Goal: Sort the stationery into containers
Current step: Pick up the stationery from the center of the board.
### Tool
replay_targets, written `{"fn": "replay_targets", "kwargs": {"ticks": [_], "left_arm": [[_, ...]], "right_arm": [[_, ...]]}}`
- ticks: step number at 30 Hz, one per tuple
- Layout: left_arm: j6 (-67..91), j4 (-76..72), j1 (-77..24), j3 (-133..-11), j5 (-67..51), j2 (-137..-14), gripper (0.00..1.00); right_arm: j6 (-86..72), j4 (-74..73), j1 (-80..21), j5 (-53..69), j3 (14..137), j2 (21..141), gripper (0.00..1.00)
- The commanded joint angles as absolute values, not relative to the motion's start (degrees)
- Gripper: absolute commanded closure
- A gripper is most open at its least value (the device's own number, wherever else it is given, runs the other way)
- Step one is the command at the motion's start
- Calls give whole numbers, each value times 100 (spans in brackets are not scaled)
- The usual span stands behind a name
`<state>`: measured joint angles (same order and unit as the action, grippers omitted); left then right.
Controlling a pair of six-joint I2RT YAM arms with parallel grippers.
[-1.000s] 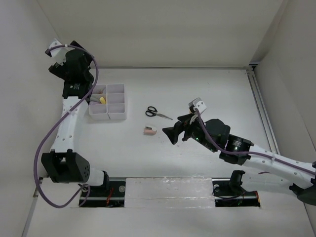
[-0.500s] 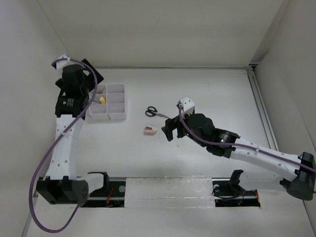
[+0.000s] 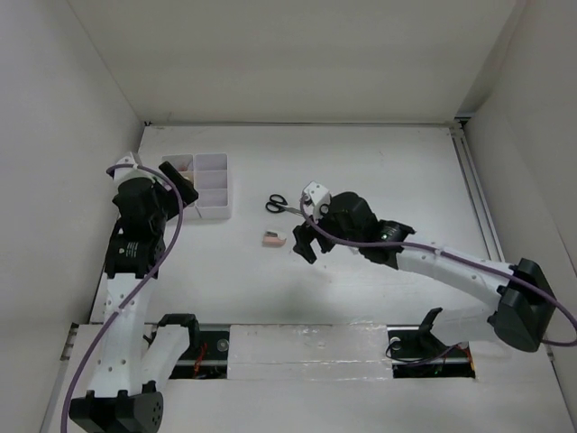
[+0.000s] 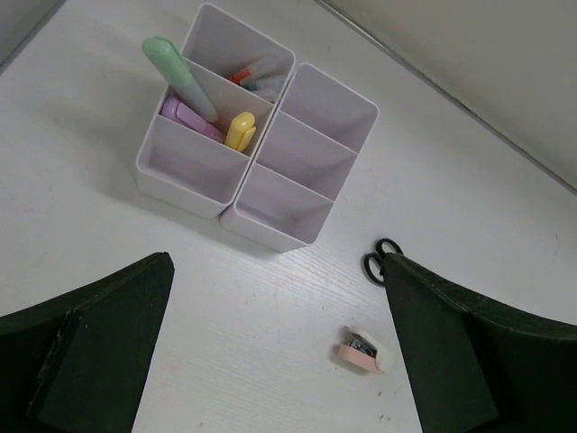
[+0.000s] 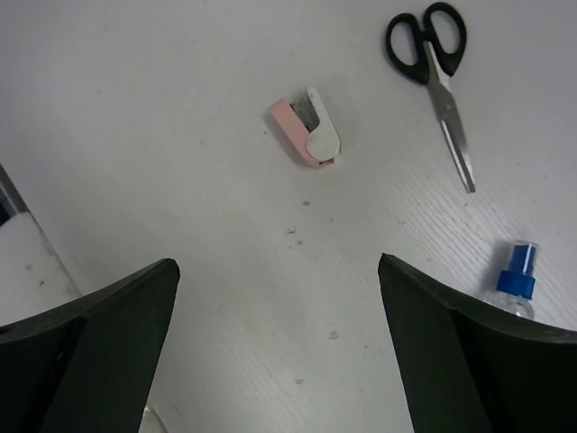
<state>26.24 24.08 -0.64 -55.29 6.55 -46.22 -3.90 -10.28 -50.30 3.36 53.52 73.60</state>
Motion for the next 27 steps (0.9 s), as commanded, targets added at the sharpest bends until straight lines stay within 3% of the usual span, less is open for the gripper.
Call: {"fn": "replay_targets", "kwargs": {"ticks": [1, 5, 8, 11, 20, 27], "left_arm": [[2733, 2250, -53, -5616, 1018, -4483, 0], [2795, 2250, -53, -5616, 1090, -4369, 0], [2795, 2250, -53, -5616, 959, -4368, 0], [2742, 2250, -53, -5616, 958, -4430, 0], [2742, 2250, -53, -5616, 844, -4430, 0], [2689, 2250, -53, -5616, 844, -4430, 0]], "right_arm": [[272, -782, -5045, 1116, 5747, 7916, 2], [483, -1368, -5045, 765, 6642, 9068, 2], [807, -1738, -4835, 1466, 7337, 9868, 5], [949, -2021, -4781, 1381, 7926, 10535, 7], [1169, -2794, -4729, 1143, 8982, 11662, 8], [1169, -2927, -4790, 1020, 9044, 12023, 16]]}}
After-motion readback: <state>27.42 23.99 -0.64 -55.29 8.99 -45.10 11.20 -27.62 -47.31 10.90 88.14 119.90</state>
